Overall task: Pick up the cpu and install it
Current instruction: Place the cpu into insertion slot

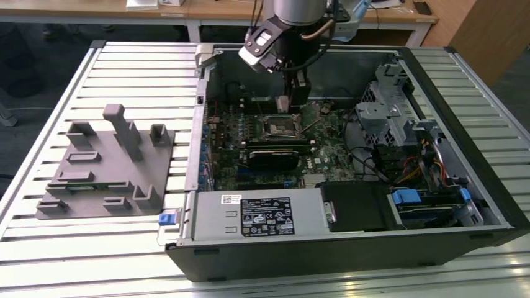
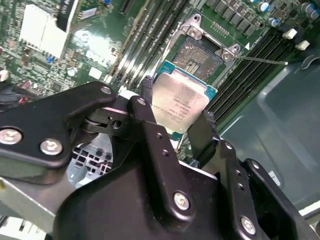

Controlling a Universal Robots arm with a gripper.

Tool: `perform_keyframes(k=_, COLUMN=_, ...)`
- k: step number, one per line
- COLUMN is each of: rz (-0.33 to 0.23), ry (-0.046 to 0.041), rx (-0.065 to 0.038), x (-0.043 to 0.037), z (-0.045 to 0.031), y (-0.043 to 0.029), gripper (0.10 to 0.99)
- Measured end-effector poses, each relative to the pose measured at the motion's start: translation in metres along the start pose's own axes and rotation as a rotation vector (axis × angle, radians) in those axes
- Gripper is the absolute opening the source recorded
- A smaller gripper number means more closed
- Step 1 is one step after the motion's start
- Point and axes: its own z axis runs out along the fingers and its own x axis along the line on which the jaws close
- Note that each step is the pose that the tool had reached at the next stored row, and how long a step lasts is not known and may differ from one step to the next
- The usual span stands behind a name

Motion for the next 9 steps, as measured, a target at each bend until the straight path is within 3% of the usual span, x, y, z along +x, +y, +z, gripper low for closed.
perform_keyframes(k=9, rz=0.0, ry=-0.0008, rx=0.0, x=0.0035, z=0.016, y=-0.0016, gripper=0.533)
